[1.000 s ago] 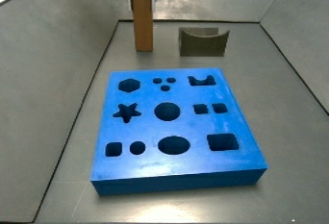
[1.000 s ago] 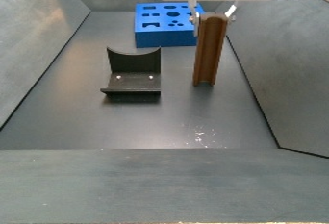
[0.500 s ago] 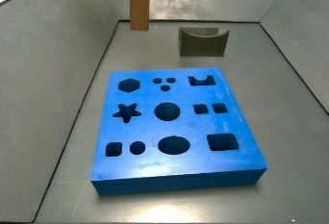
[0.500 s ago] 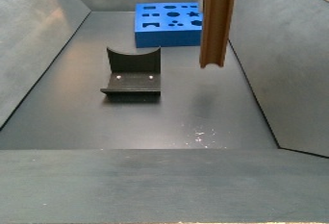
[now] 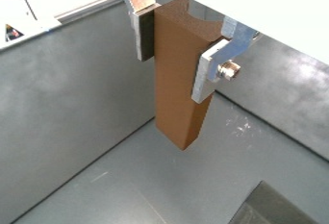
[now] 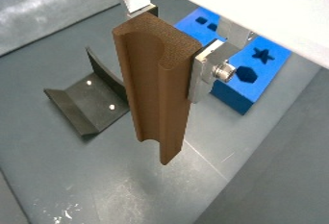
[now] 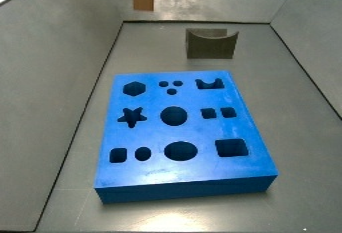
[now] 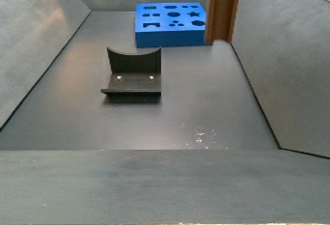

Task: Pick up the arch object. Move up. Place the arch object on the fixture. Regrasp the arch object. Rotate the arch object. Move to above the board. Insert the arch object.
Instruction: Move to above the board.

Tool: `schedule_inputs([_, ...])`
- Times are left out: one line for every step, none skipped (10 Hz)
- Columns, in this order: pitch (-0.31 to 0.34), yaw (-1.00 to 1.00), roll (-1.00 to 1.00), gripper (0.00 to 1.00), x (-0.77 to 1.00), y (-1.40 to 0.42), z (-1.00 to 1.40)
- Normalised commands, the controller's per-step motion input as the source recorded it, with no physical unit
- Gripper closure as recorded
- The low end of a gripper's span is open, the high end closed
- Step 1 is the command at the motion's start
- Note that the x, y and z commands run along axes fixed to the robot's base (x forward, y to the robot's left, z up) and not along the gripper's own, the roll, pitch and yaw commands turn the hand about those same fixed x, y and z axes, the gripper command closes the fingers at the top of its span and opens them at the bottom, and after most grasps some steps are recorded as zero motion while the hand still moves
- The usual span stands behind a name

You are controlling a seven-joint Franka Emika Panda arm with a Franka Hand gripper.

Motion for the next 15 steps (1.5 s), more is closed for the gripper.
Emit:
schedule_inputs([0.082, 0.04, 0.11, 1.00, 0.01, 0.00, 0.54])
schedule_inputs([0.080, 0.04, 0.11, 1.00, 0.01, 0.00, 0.37])
schedule_inputs([-0.066, -0.28, 0.01, 1.00, 0.23, -1.00, 0.26])
schedule_inputs([-0.067, -0.27, 0.01, 1.00, 0.23, -1.00, 0.23])
schedule_inputs([-0.022, -0.14, -0.01, 1.00, 0.23, -1.00, 0.24])
schedule_inputs([0.014, -0.08, -0.05, 1.00, 0.24, -1.00, 0.24])
schedule_inputs([0.064, -0.03, -0.03, 1.00, 0.25, -1.00, 0.24])
schedule_inputs([0.083, -0.02, -0.03, 1.00, 0.25, -1.00, 0.25])
schedule_inputs([0.128, 0.00, -0.01, 1.00, 0.28, -1.00, 0.25])
schedule_inputs([0.138, 0.00, -0.01, 1.00, 0.29, -1.00, 0.25])
schedule_inputs([0.142, 0.01, 0.00, 1.00, 0.31, -1.00, 0.26])
schedule_inputs([0.134, 0.01, 0.00, 1.00, 0.32, -1.00, 0.26])
schedule_inputs([0.132, 0.01, 0.01, 1.00, 0.29, -0.84, 0.22])
schedule_inputs([0.129, 0.01, 0.02, 1.00, 0.22, -0.55, 0.15])
schedule_inputs([0.107, 0.01, 0.02, 1.00, 0.14, -0.29, 0.08])
